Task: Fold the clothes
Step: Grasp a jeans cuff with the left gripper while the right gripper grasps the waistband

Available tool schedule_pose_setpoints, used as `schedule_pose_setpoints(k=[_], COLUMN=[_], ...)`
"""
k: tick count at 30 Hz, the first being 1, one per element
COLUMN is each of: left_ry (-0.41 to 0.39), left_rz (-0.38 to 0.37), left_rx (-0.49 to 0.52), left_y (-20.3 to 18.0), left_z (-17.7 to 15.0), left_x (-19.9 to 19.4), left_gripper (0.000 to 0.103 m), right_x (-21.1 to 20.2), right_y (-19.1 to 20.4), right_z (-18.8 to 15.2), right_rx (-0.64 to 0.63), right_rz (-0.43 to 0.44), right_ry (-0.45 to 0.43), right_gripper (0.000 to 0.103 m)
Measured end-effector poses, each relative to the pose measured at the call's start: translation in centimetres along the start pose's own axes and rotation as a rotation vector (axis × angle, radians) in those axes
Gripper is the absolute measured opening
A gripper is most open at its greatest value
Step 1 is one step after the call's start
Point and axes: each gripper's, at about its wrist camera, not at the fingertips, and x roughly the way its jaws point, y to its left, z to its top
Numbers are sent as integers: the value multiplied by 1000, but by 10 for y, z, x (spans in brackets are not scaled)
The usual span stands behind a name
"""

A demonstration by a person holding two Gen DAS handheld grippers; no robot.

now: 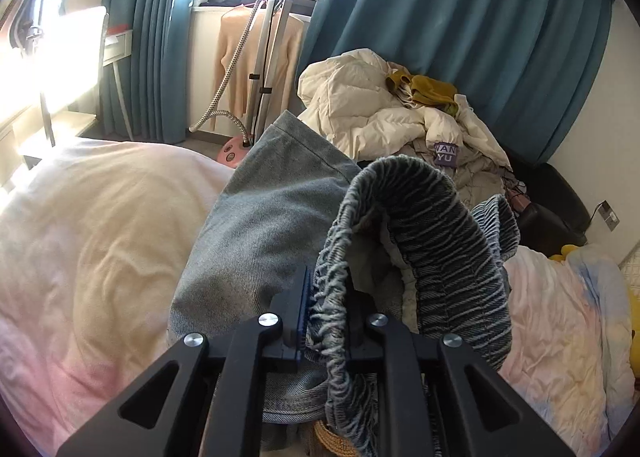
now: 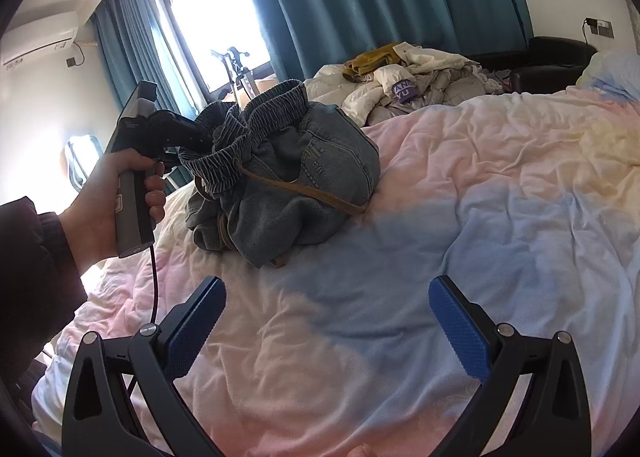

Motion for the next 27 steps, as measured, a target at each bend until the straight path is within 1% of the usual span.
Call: schedule_pose_setpoints(k=[5,11,14,20,23,27], left_ry=[-36,-51,-44,-23,0,51], left_rz=[-19,-52,-81,-114,-109,-122], left_rx=[46,100,89,60,43,-43], left_y=[-16,-25,-23,-5,13,48], left_z=[-13,-49,-68,-109,-133,-168], left_x=[-45,-109,-141,-190,-200,-196], left_gripper=[10,9,9,9,9,9], right_x=[-5,-15,-22,-44,-58,-70], right_y=[4,6,12,17,17,22], right_z=[2,8,9,9,6,3], right_rx=[-27,-23,-45,-59,-54,-76], right_rz=[-15,0,2,7,16,7], right_ry=[-33,-71,-85,-124,-136,-138], right_gripper=[103,103,103,103,103,103])
